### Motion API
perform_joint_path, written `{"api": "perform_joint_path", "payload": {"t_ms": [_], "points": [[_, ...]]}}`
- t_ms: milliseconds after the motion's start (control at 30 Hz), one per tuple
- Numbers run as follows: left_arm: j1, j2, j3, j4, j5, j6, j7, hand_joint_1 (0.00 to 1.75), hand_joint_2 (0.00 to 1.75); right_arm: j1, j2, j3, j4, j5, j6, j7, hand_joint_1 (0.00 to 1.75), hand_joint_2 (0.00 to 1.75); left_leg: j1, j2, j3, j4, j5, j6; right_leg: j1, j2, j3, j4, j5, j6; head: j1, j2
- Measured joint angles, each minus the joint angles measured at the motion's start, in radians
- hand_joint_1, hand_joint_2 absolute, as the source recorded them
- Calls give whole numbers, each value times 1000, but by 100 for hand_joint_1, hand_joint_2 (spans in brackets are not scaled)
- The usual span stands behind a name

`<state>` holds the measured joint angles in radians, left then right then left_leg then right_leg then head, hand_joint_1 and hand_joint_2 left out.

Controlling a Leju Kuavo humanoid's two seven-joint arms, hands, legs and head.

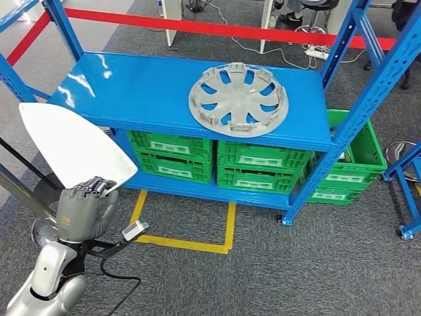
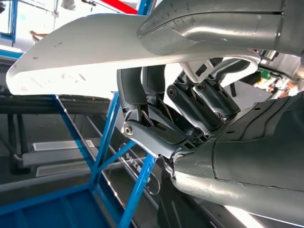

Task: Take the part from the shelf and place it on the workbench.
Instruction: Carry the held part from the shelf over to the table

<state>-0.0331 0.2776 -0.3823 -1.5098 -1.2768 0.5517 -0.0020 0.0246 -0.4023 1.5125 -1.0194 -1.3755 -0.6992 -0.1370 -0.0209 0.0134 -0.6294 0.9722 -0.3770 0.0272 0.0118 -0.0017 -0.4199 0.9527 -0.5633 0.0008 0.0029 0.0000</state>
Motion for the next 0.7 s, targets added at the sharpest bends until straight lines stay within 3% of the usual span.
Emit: {"api": "perform_joint_path", "payload": {"t_ms": [67, 100, 167, 233, 267, 300, 333, 400, 433, 500, 600, 633, 700], "points": [[2, 1, 1, 0, 1, 2, -4, 175, 175, 0, 5, 0, 3, 4, 0, 4, 0, 0, 3, 1, -7, 2, 14, -10, 1, -1, 4, -28, 0, -8, 0, 0], [3, 2, 1, 0, 1, 3, -5, 175, 175, 1, 8, 0, 4, 5, 0, 6, 0, 0, 5, -1, -11, 8, 4, -16, 1, -2, -4, -28, 10, -15, 0, 0], [5, 4, 3, 1, 2, 3, -7, 175, 175, 0, 12, 0, 7, 10, 0, 12, 0, 0, 10, -5, -27, 66, -71, -30, -3, -6, -22, -30, 31, -29, -2, 0], [7, 7, 6, 1, 5, 4, -8, 175, 175, -1, 16, 0, 10, 16, 0, 16, 0, 0, 17, -7, -53, 193, -172, -43, -2, -8, -45, -24, 51, -33, -4, 0], [8, 9, 7, 2, 7, 4, -8, 175, 175, -1, 18, 0, 12, 20, 0, 18, 0, 0, 21, -7, -61, 255, -198, -48, -3, -9, -58, -18, 60, -32, -4, 0], [8, 10, 7, 2, 9, 4, -9, 175, 175, -1, 19, 0, 13, 23, 0, 19, 0, 0, 25, -7, -59, 295, -198, -53, -3, -9, -74, -11, 70, -30, -4, 0], [9, 12, 8, 2, 10, 4, -9, 175, 175, -1, 21, 0, 15, 26, 0, 20, 0, 0, 30, -7, -43, 300, -177, -57, -5, -9, -92, -3, 78, -28, -4, 0], [8, 14, 10, 2, 11, 4, -10, 175, 175, -1, 23, 0, 17, 30, 0, 21, 0, 0, 38, -7, 32, 211, -126, -65, -8, -8, -128, 17, 88, -20, -4, 0], [7, 14, 10, 2, 11, 4, -10, 175, 175, -2, 24, 0, 19, 30, 0, 22, 0, 0, 40, -9, 77, 144, -122, -67, -8, -8, -144, 28, 92, -15, -5, 0], [5, 16, 11, 2, 11, 5, -11, 175, 175, -4, 24, 0, 20, 32, 0, 24, 0, 0, 40, -14, 132, 48, -138, -64, -5, -6, -168, 45, 103, -4, -4, 0], [7, 19, 13, 2, 21, 6, -15, 175, 175, -3, 24, 0, 22, 40, 0, 29, 0, 0, 36, -13, 122, 25, -140, -43, -7, -3, -192, 58, 111, 14, -3, 0], [8, 20, 14, 2, 26, 6, -17, 175, 175, -3, 25, 0, 23, 43, 0, 32, 0, 0, 35, -11, 114, 24, -133, -31, -8, -3, -205, 76, 89, 18, -1, 0], [8, 20, 16, 2, 32, 6, -21, 175, 175, -2, 26, 0, 23, 48, 0, 36, 0, 0, 31, -7, 93, 22, -114, -9, -11, -1, -241, 171, 2, 23, 1, 0]]}}
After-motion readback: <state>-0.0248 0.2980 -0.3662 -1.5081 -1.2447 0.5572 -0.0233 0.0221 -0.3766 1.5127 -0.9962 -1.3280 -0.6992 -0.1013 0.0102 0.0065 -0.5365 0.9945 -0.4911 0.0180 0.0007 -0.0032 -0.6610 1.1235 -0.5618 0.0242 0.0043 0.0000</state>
